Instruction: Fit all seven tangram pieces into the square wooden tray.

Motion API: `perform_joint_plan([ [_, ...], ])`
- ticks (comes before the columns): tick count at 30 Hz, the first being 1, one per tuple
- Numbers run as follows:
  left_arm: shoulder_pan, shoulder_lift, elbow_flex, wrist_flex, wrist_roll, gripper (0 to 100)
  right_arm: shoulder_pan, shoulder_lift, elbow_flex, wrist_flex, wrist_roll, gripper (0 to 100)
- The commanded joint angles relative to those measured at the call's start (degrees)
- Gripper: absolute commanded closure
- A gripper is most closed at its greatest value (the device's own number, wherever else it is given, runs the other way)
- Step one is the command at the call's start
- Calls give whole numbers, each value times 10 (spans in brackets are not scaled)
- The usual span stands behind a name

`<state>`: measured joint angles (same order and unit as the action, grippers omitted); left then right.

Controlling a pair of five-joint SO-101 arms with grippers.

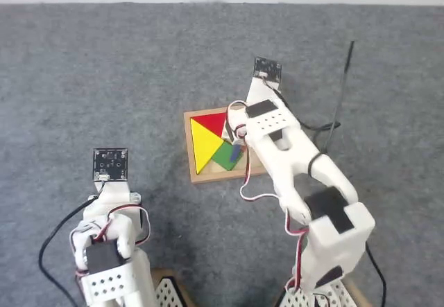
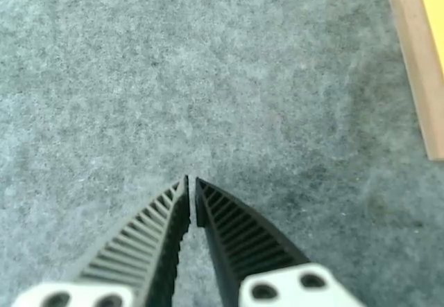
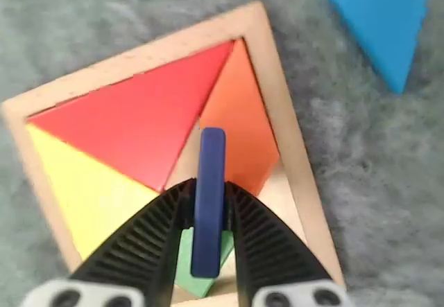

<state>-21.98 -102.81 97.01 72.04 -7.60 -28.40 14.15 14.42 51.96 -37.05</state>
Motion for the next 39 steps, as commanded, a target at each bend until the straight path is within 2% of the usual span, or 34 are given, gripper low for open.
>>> perform_joint_plan([
  [1,-2,-11,-5,3,-5,985,-4,-2,-37,-6,0,966],
  [4,-2,-11,-5,3,-5,985,-5,-2,-38,-6,36,920],
  [9,-2,-11,-5,3,-5,985,-5,-3,-40,22,37,849],
  [15,-2,-11,-5,3,-5,985,-5,-54,-33,35,25,929],
  [22,-2,-11,-5,3,-5,985,9,-135,54,3,27,936],
  [25,-2,-11,-5,3,-5,985,15,-165,78,-2,58,936],
  [34,-2,-11,-5,3,-5,985,27,-191,95,1,86,939],
  [39,-2,-11,-5,3,-5,985,48,-193,94,-17,100,991],
])
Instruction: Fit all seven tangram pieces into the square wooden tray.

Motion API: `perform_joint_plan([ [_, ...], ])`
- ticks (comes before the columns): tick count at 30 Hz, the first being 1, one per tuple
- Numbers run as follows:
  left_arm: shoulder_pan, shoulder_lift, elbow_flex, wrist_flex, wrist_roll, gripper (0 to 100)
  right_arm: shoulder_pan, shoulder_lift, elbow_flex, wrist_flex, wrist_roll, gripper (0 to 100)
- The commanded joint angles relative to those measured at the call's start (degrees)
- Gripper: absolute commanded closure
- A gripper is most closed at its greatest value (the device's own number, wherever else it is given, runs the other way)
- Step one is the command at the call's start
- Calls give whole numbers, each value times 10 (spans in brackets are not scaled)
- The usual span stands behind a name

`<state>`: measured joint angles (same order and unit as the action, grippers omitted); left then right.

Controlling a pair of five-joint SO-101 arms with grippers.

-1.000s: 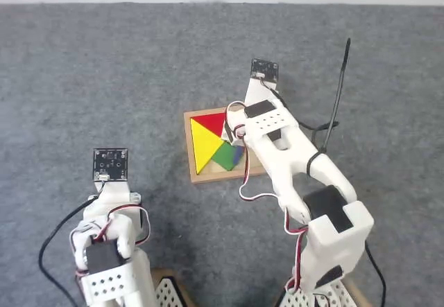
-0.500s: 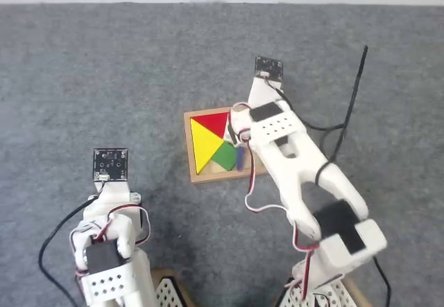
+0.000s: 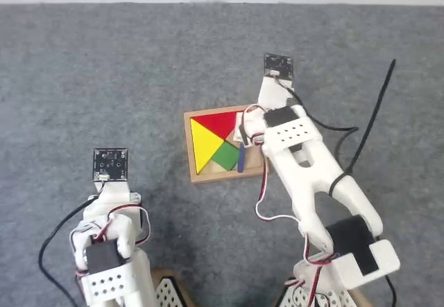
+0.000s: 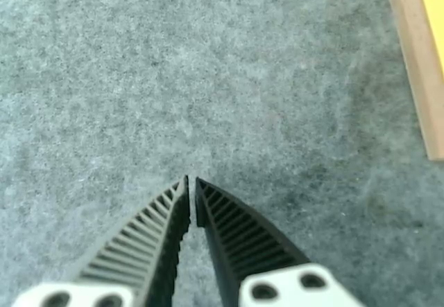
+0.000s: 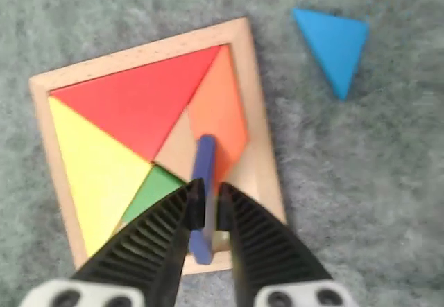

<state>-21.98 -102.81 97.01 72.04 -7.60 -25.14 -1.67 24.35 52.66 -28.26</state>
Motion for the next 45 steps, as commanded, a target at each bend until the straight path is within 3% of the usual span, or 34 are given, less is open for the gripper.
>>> perform_joint_plan([
  [1,-2,-11,-5,3,-5,985,15,-38,-5,-34,13,988],
  [5,-2,-11,-5,3,-5,985,-7,-53,-34,-58,40,991],
  [11,-2,-11,-5,3,-5,985,-95,-44,-80,-27,225,991],
  [14,-2,-11,-5,3,-5,985,-109,0,-83,-16,280,991],
  [24,-2,-11,-5,3,-5,985,-109,71,-148,29,309,991],
  [45,-2,-11,-5,3,-5,985,-81,90,-109,7,312,991],
])
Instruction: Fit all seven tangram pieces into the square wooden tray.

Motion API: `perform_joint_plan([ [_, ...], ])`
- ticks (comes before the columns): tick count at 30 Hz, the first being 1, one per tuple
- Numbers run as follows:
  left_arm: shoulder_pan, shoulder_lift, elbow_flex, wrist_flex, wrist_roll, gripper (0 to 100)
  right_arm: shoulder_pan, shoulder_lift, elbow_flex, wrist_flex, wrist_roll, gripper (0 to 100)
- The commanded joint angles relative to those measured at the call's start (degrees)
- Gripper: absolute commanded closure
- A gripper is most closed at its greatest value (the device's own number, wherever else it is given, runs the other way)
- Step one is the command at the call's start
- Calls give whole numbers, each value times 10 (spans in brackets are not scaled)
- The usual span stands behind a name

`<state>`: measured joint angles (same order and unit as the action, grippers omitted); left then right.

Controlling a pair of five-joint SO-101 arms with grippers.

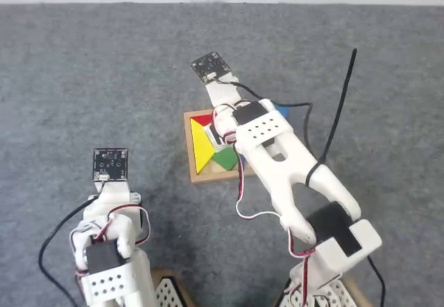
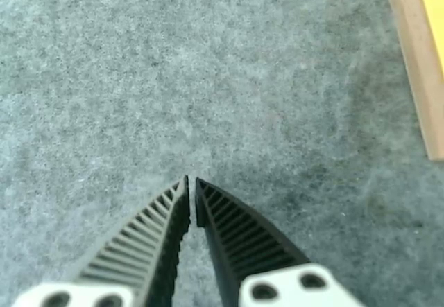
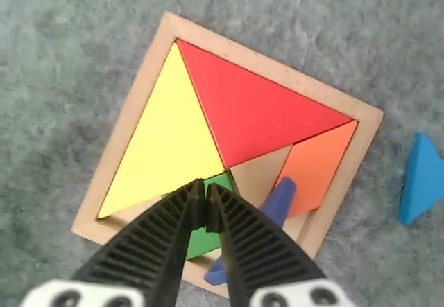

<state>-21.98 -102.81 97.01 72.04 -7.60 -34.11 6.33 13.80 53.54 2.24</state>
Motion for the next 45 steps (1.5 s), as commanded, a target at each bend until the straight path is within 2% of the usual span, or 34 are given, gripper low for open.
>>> perform_joint_plan([
  [1,-2,-11,-5,3,-5,985,12,21,-4,0,7,991],
  [10,-2,-11,-5,3,-5,985,66,57,-4,2,-8,991],
  [16,-2,-11,-5,3,-5,985,67,52,-3,2,-18,991],
  [20,-2,-11,-5,3,-5,985,84,-19,35,-9,-40,991],
  [25,-2,-11,-5,3,-5,985,124,-170,161,-78,-39,992],
  [27,-2,-11,-5,3,-5,985,139,-186,185,-81,-38,992],
  [38,-2,-11,-5,3,-5,985,144,-40,127,-58,-19,992],
  [45,-2,-11,-5,3,-5,985,142,-29,135,-25,-34,991],
])
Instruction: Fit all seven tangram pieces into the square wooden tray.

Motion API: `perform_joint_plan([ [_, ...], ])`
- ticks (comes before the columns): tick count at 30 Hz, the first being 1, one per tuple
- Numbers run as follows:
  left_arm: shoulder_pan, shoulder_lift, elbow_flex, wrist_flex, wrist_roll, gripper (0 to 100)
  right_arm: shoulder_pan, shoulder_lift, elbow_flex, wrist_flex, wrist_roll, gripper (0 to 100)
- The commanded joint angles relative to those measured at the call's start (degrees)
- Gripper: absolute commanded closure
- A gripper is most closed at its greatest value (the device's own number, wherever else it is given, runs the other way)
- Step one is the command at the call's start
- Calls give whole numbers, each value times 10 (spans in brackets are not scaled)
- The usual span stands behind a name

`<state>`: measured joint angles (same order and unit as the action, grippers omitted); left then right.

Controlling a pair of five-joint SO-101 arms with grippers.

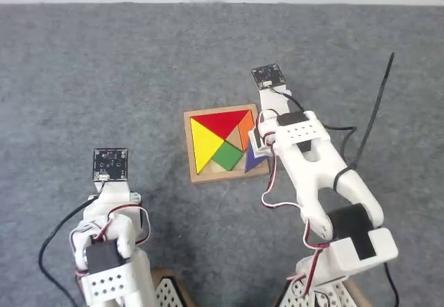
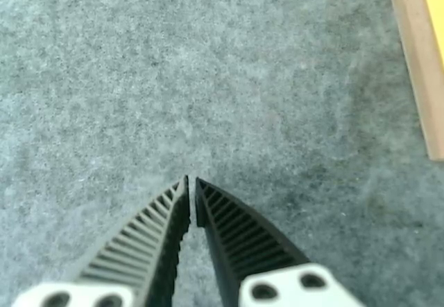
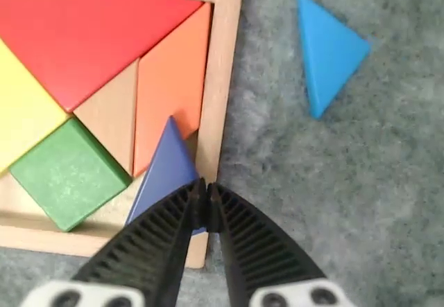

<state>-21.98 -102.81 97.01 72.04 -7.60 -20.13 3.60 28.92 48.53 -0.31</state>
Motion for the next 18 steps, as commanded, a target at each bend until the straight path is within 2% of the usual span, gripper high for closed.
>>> perform_joint_plan([
  [1,-2,-11,-5,3,-5,985,2,-2,-12,27,-10,991],
  [7,-2,-11,-5,3,-5,985,2,-18,6,29,-11,991],
  [13,-2,-11,-5,3,-5,985,1,-97,15,23,-11,991],
  [18,-2,-11,-5,3,-5,985,-58,-197,62,23,-6,991],
])
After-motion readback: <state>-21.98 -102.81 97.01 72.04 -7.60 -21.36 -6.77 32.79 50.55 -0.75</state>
